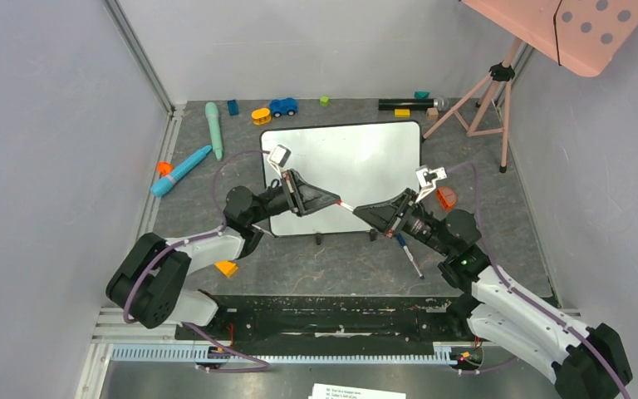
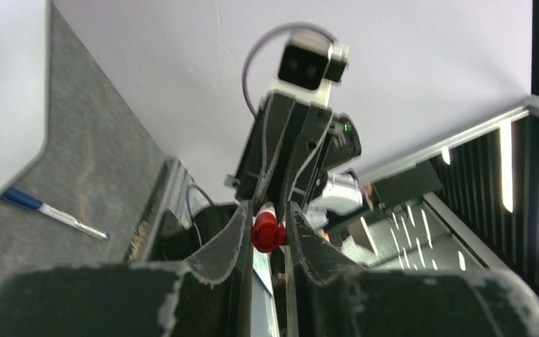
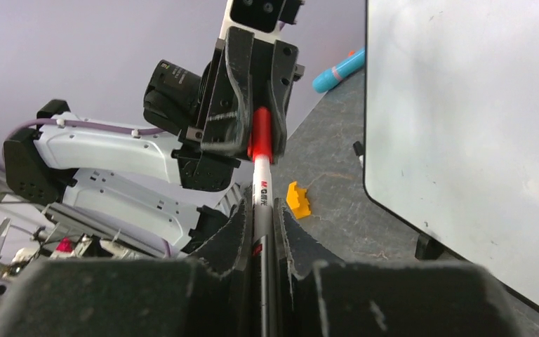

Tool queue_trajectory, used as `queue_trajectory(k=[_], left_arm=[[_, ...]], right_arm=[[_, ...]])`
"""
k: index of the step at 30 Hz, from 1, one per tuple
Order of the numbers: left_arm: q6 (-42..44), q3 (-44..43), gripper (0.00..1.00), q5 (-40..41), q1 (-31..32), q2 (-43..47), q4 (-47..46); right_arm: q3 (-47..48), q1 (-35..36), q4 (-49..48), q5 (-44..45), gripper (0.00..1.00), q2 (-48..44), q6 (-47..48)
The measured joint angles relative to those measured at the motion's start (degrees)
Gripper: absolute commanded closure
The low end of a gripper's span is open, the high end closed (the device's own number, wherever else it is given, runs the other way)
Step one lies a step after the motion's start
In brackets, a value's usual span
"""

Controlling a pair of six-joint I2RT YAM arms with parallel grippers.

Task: Write a sentence on the whiteboard
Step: Open the pen cap from the whiteboard marker.

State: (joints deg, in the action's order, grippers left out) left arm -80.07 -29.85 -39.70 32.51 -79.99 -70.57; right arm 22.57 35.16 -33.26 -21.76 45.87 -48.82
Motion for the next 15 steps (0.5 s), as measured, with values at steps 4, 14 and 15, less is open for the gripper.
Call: queue_trajectory(k=[4,14,15], left_arm=[[0.0,0.1,0.98,-0.7,-6.5,1.0,0.2],[4.7,4.7,0.98,-0.1,-13.3,8.1,8.6],[7.0,5.4,0.98,0.6,-12.4,10.4,12.4]], right_arm=[[-0.8,-0.3,4.0,1.0,1.0,-4.5,1.6],[-0.7,-0.3,17.0,6.3,1.0,-12.0,9.0],[-0.3,-0.3,19.7,8.0,1.0,-12.8,10.6]])
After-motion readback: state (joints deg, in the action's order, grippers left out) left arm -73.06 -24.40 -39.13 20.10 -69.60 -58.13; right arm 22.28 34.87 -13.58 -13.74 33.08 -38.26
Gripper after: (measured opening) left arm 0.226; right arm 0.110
